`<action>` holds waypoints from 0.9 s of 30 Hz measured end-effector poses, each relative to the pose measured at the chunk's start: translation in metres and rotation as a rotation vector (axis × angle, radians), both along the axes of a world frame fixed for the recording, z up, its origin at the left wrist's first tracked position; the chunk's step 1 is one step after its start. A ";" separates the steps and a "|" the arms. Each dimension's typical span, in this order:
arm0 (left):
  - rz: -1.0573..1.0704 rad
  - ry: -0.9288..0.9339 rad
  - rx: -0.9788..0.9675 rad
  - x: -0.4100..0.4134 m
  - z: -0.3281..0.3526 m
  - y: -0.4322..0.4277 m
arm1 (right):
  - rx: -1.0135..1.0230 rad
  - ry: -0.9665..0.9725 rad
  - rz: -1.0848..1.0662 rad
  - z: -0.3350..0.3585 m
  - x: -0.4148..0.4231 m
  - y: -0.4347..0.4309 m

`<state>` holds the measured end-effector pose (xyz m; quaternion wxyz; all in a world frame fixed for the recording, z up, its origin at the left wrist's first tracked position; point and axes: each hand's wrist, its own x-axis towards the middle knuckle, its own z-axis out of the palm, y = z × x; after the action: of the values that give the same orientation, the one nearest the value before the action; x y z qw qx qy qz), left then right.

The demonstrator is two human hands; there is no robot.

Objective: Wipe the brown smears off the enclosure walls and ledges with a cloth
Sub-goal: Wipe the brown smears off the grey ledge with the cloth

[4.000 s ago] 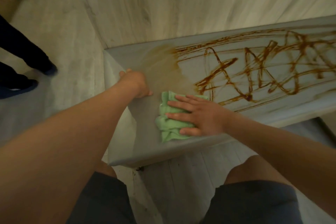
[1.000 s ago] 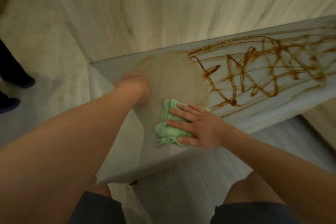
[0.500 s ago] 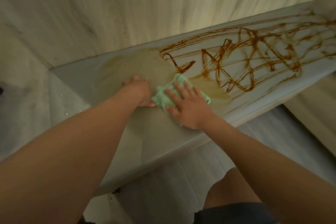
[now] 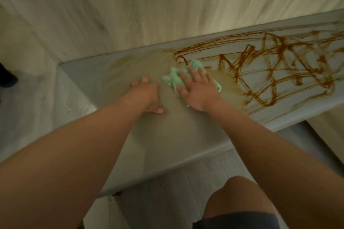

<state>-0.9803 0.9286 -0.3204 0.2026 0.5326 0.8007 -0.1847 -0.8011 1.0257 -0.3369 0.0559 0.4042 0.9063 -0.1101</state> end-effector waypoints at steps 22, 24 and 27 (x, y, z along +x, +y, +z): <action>0.206 -0.151 -0.014 0.011 0.009 -0.003 | 0.062 -0.027 -0.126 0.005 -0.026 0.115; 0.221 -0.169 -0.027 0.012 0.010 -0.004 | 0.032 -0.007 -0.318 0.004 -0.047 0.120; 0.217 -0.171 -0.025 0.013 0.012 -0.006 | -0.057 0.026 -0.534 0.005 -0.093 0.113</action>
<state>-0.9672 0.9225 -0.3080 0.2957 0.4542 0.8310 -0.1256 -0.8945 1.1388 -0.3321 0.0246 0.6257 0.7648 -0.1517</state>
